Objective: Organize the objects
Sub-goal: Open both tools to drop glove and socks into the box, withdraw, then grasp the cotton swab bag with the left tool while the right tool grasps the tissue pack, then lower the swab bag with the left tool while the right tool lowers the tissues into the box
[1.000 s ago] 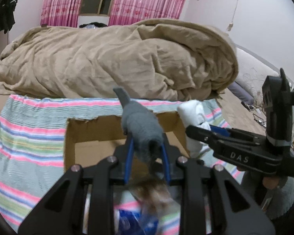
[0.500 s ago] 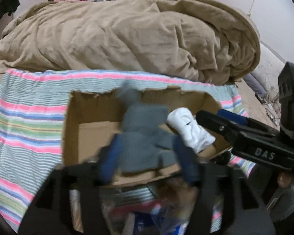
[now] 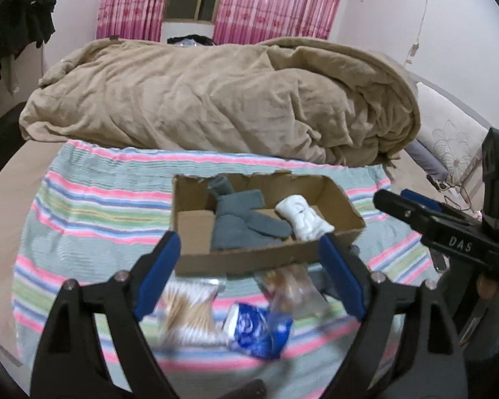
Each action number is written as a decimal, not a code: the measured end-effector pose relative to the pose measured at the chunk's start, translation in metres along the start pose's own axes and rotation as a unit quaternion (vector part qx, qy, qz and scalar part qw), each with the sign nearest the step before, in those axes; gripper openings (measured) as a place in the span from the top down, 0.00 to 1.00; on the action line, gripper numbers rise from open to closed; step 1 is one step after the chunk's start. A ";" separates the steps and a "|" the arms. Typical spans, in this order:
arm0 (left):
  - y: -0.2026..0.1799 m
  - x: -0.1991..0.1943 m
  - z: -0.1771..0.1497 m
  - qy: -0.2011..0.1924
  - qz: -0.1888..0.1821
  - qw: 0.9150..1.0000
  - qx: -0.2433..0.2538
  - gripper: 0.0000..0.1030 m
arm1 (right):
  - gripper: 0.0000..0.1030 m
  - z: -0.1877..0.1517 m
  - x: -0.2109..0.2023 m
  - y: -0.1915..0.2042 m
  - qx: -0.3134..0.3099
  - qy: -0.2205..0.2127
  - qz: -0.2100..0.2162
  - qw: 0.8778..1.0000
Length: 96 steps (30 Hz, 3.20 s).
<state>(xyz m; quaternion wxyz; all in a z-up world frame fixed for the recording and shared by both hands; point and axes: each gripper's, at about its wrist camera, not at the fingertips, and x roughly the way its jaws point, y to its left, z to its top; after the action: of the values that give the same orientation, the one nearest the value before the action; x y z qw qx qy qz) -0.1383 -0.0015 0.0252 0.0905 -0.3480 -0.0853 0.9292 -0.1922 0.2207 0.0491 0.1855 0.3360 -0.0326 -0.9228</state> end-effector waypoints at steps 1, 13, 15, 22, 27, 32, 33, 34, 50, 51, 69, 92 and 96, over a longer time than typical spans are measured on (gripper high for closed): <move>-0.001 -0.005 -0.002 0.000 0.000 1.000 0.001 0.16 | 0.13 -0.002 -0.006 0.000 0.001 -0.002 0.000 1.000; -0.003 -0.061 -0.047 -0.005 0.005 1.000 -0.005 0.16 | 0.13 -0.043 -0.077 0.008 -0.005 -0.012 0.005 1.000; 0.000 -0.060 -0.057 0.004 0.010 1.000 -0.003 0.16 | 0.13 -0.050 -0.082 0.006 -0.002 -0.010 0.002 1.000; 0.012 -0.039 -0.082 0.038 0.026 0.999 -0.013 0.16 | 0.13 -0.074 -0.071 -0.005 0.009 0.015 -0.006 1.000; 0.015 -0.021 -0.092 0.047 0.055 0.997 0.006 0.16 | 0.13 -0.090 -0.052 -0.017 0.016 0.038 -0.019 0.999; 0.025 0.005 -0.099 0.071 0.062 0.996 -0.002 0.16 | 0.13 -0.102 -0.028 -0.029 0.026 0.061 -0.030 0.997; 0.027 0.008 -0.099 0.072 0.062 0.995 -0.004 0.16 | 0.13 -0.103 -0.023 -0.031 0.031 0.067 -0.027 0.997; 0.028 0.011 -0.099 0.071 0.063 0.995 -0.006 0.16 | 0.13 -0.105 -0.017 -0.033 0.029 0.073 -0.028 0.997; 0.054 0.072 -0.088 0.089 0.069 0.994 -0.016 0.19 | 0.35 -0.127 0.042 -0.048 0.005 0.136 -0.061 0.989; 0.055 0.074 -0.089 0.090 0.065 0.994 -0.017 0.27 | 0.38 -0.128 0.041 -0.051 0.005 0.137 -0.060 0.989; 0.048 0.032 -0.089 0.066 0.056 0.996 -0.018 0.55 | 0.54 -0.119 -0.002 -0.060 0.018 0.102 -0.054 0.993; 0.022 -0.020 -0.022 -0.019 0.027 0.999 0.015 0.55 | 0.53 -0.047 -0.050 -0.019 -0.012 0.005 -0.019 1.000; 0.025 -0.009 -0.006 -0.023 0.025 0.999 0.018 0.55 | 0.54 -0.032 -0.037 -0.015 -0.016 -0.002 -0.013 1.000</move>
<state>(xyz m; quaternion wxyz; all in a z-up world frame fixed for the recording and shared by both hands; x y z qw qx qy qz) -0.1307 -0.0268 0.0209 0.0714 -0.3267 -0.0614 0.9404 -0.1507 0.2504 0.0437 0.1785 0.3314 -0.0138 -0.9264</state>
